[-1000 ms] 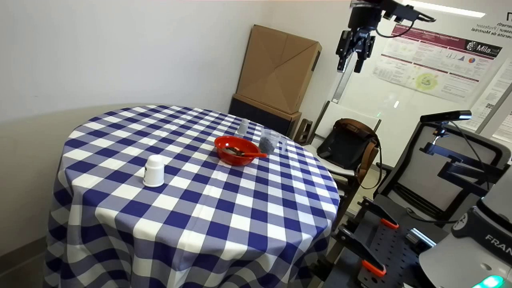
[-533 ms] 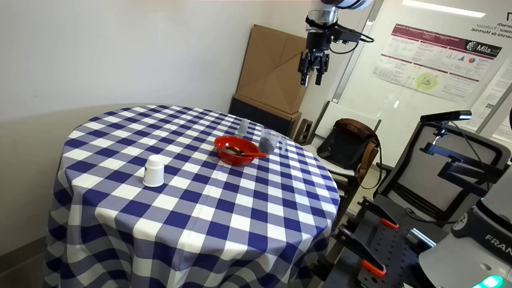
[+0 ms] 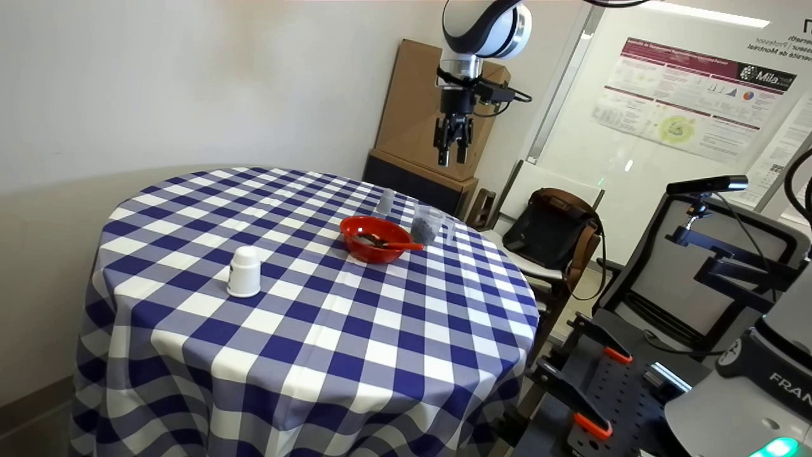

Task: Pick up the plastic cup from the table, pour some of its contents in the orange bowl and put the cup back on the table.

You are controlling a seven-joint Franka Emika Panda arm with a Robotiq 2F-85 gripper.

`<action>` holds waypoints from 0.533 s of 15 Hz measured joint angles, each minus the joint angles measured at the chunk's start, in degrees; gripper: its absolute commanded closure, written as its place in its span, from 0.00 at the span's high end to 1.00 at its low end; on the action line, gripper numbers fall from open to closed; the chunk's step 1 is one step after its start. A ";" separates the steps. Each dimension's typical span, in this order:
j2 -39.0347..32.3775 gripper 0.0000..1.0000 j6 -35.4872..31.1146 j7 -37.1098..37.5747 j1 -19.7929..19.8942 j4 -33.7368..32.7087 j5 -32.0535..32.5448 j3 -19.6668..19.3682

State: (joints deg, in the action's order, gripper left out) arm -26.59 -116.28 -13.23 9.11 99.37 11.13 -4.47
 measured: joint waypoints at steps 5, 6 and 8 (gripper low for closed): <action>-7.34 1.00 0.04 -0.55 0.77 -5.03 0.12 -0.35; -8.54 1.00 0.12 -0.67 0.93 -5.81 0.12 -0.36; -10.64 1.00 0.33 -0.96 1.24 -7.19 0.12 -0.38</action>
State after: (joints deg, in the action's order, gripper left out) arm -37.23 -115.95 -14.19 10.35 92.18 11.25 -4.85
